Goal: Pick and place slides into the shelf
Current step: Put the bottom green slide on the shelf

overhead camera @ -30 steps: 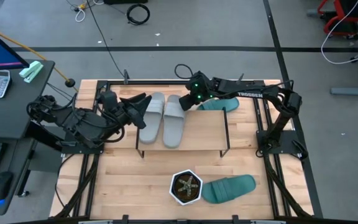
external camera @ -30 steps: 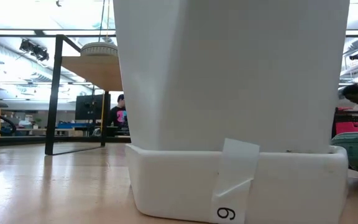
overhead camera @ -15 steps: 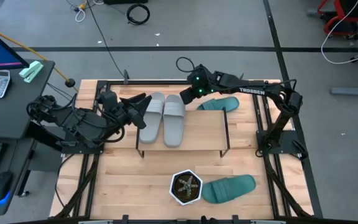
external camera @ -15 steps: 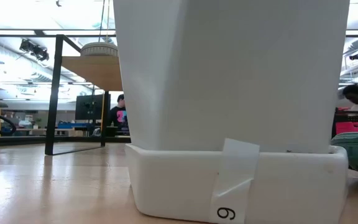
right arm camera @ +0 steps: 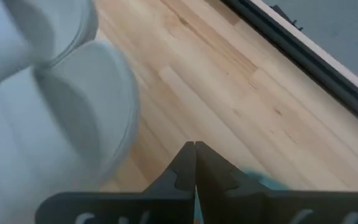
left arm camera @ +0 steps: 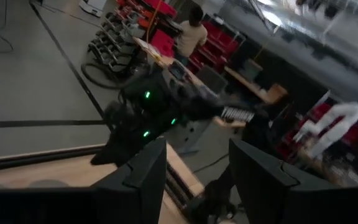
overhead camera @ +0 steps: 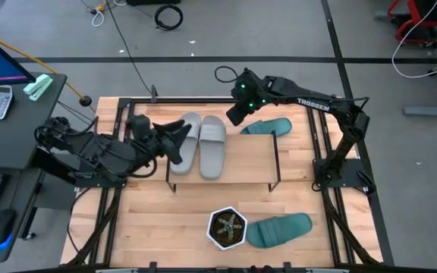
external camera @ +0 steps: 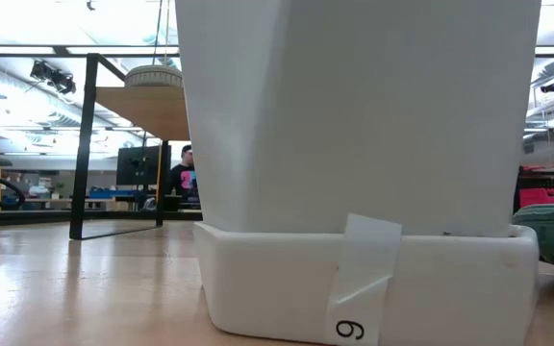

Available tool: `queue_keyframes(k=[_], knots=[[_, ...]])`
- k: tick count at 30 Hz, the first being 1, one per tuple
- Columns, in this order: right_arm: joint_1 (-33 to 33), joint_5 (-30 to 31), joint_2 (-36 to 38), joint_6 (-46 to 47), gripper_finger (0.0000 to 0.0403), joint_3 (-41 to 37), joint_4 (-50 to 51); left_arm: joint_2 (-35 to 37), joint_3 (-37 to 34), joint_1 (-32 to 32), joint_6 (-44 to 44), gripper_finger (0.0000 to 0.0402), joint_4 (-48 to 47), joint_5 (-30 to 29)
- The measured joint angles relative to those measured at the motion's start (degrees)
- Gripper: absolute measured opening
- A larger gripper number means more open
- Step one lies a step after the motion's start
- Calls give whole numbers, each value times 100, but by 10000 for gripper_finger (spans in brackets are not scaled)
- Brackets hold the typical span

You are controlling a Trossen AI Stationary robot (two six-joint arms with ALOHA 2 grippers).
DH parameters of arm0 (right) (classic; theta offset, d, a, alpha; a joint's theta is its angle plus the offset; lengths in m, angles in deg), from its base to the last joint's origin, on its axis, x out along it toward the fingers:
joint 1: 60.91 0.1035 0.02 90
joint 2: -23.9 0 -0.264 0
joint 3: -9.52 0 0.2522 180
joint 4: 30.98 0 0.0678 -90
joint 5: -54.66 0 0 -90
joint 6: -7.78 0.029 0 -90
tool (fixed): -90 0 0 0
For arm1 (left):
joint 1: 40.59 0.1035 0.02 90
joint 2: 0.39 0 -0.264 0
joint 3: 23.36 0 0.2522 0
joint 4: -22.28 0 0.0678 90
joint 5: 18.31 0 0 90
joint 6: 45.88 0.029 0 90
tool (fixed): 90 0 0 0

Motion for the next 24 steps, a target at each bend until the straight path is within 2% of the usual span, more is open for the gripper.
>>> queue_keyframes(k=[5, 14, 18, 24], knots=[[61, 205, 237, -275, 15, 288, 712, -212, 0, 93, 53, 181, -91, 515], [62, 409, 1396, -97, 16, -206, 1093, -586, 0, 568, -388, 181, -461, 1639], [62, 536, 2074, 91, 16, -788, 1137, -703, 0, 821, -392, 179, -434, 2103], [106, 591, 3434, 822, 16, -2272, 1188, -833, -2, 1085, -392, 172, -360, 2599]])
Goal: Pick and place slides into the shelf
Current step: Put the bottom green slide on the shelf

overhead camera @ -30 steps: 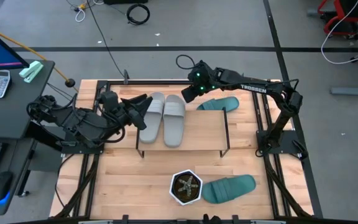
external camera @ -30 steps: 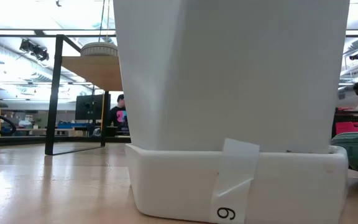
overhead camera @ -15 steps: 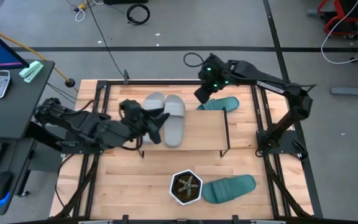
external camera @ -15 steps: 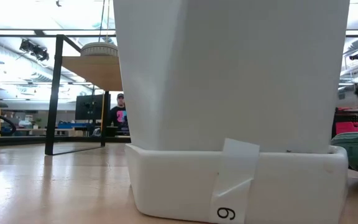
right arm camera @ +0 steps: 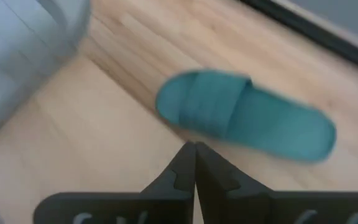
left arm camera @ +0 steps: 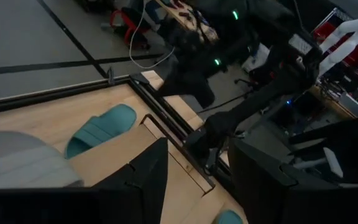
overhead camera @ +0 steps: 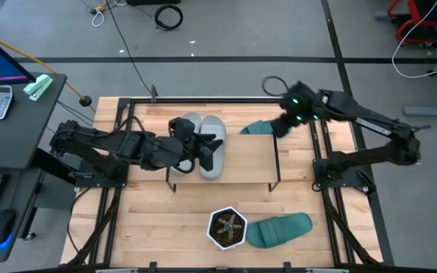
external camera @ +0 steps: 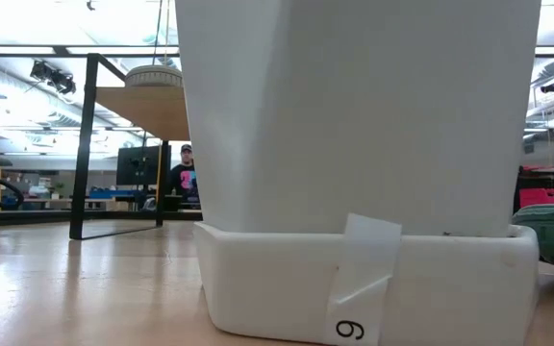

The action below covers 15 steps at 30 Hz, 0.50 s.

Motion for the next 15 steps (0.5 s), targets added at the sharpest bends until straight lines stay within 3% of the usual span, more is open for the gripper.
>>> queue_keyframes(k=[3, 7, 15], knots=[[185, -54, 680, 471, 16, -666, -49, -25, 2, 73, -1, 173, 70, 17], [569, -585, 1494, 915, 26, -1197, -5, -32, 2, 149, -1, 172, 192, 32], [1673, -1380, 2559, 1904, 54, -1297, 557, -32, 2, 242, -52, 172, 220, 41]])
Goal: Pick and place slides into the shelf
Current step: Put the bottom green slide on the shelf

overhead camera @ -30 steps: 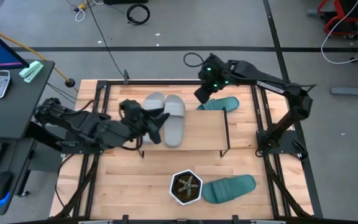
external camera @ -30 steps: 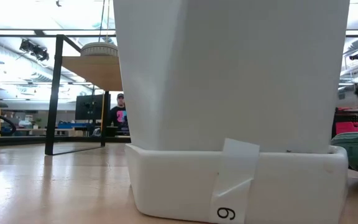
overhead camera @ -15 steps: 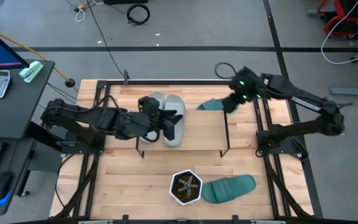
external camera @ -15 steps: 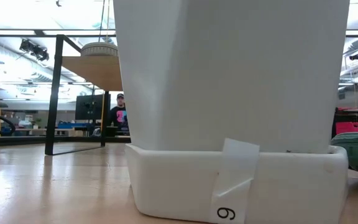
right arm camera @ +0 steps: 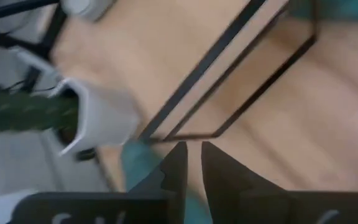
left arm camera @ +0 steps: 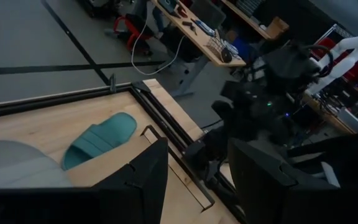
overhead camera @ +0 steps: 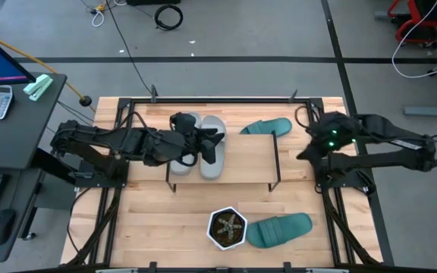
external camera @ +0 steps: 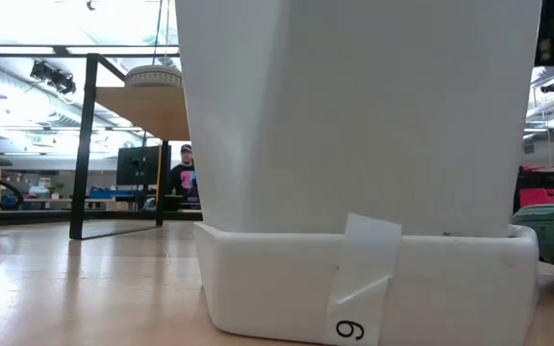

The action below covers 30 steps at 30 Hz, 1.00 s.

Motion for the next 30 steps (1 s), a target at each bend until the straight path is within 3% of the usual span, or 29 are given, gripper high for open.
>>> queue_keyframes(k=[6, 13, 20, 30], knots=[[956, 120, 352, 1123, 61, 64, 32, 0, 0, 4, 42, 173, -12, 0], [2085, 492, 192, 1947, 62, 64, 24, -30, 0, 31, 281, 172, -370, 49], [3244, 683, -458, 2403, 62, 64, -586, -37, 0, 143, 1010, 173, -457, 1199], [4894, 1504, -1493, 3559, 62, 64, -995, -37, 0, 225, 2874, 147, -443, 2978]])
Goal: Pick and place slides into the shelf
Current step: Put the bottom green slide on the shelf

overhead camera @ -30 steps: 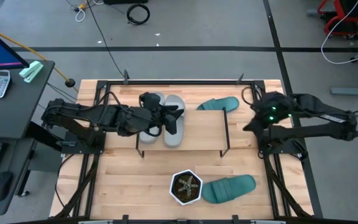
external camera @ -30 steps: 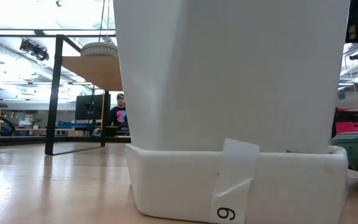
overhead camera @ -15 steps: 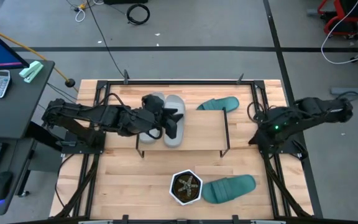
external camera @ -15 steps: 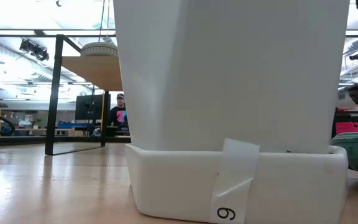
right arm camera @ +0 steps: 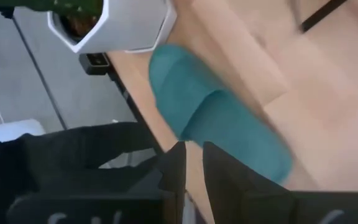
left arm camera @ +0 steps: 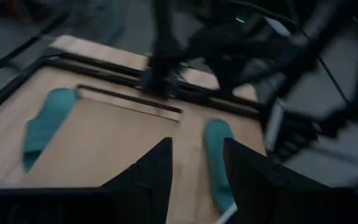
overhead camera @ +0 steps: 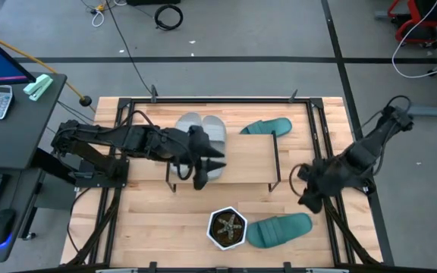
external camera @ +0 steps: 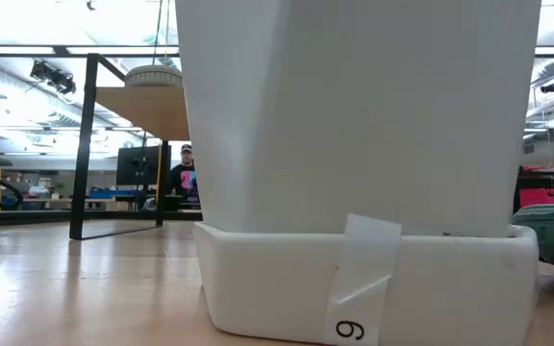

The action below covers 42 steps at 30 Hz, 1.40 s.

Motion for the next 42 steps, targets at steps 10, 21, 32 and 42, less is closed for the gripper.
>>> queue_keyframes(k=[10, 21, 32, 42], knots=[[1288, 860, -910, 1970, 62, 0, -567, -135, 6, 204, 833, 104, 32, 1211], [1828, 1778, -2021, 3562, 64, -2, -768, -448, 4, 303, 936, 76, -15, 1503], [1866, 2305, -3145, 4140, 143, -2, -1095, -444, 4, 282, 860, 91, -2, 1499], [1863, 2479, -3784, 4203, 204, -2, -1346, -417, 4, 200, 480, 84, 4, 1502]])
